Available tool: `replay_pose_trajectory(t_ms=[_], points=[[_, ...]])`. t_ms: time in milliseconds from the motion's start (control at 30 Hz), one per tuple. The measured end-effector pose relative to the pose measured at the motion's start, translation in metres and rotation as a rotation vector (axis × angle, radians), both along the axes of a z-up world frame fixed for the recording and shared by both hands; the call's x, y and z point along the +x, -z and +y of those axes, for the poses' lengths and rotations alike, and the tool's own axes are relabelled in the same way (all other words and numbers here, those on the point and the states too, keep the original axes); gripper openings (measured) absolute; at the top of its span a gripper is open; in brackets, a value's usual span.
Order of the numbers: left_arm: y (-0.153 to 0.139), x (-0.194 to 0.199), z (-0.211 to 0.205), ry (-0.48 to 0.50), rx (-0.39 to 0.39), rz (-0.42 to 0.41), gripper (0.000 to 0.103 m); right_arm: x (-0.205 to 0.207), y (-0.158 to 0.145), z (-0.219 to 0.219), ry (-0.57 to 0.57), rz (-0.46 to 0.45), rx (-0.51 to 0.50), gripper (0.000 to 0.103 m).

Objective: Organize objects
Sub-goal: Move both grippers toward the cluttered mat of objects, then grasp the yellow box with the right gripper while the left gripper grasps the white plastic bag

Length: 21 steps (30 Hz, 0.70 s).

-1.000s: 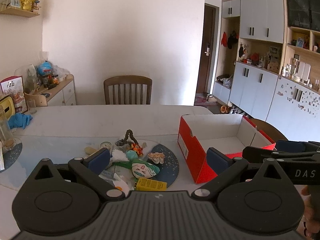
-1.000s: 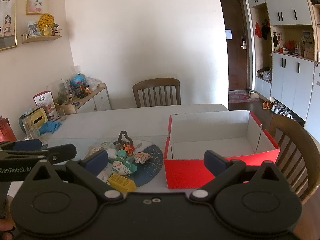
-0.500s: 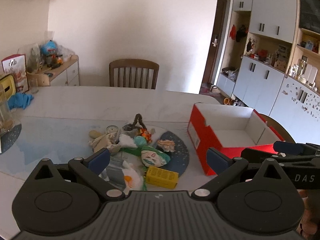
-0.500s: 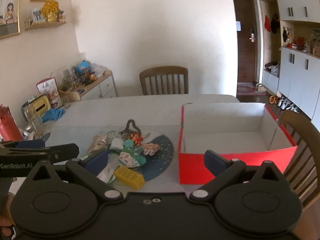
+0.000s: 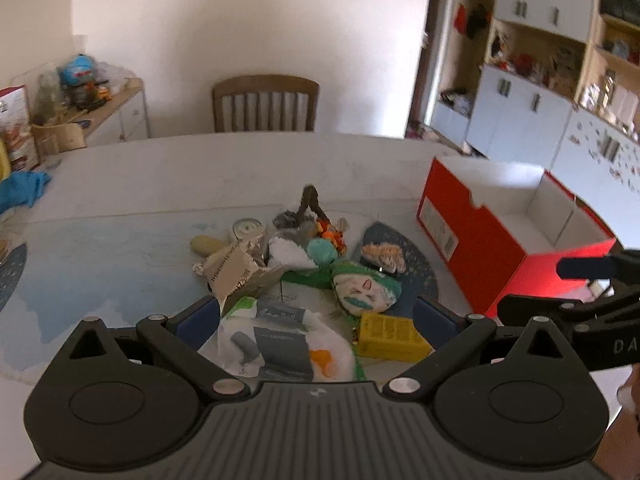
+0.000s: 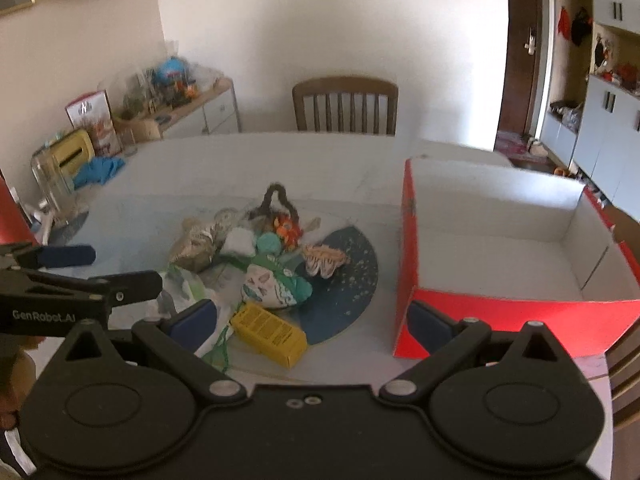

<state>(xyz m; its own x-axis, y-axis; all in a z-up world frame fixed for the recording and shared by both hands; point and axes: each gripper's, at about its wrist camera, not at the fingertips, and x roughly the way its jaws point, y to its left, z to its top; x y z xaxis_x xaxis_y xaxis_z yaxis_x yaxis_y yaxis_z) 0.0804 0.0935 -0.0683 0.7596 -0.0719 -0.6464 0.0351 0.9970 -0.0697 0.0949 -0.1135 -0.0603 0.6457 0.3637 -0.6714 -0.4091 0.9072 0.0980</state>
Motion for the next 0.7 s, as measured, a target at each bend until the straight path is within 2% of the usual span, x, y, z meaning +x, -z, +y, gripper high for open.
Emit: replay_pose_trajectory(t_ms=[300, 467, 700], points=[[0.023, 0.044, 0.020, -0.029, 0.011, 0.143, 0.103, 0.020, 0.028, 0.022, -0.048, 0.065, -0.065, 0.100], [0.039, 0.063, 0.031, -0.045, -0.013, 0.230, 0.103, 0.029, 0.045, 0.036, -0.095, 0.087, -0.106, 0.099], [0.061, 0.084, 0.038, -0.030, -0.087, 0.347, 0.103, 0.045, 0.065, 0.053, -0.159, 0.134, -0.164, 0.095]])
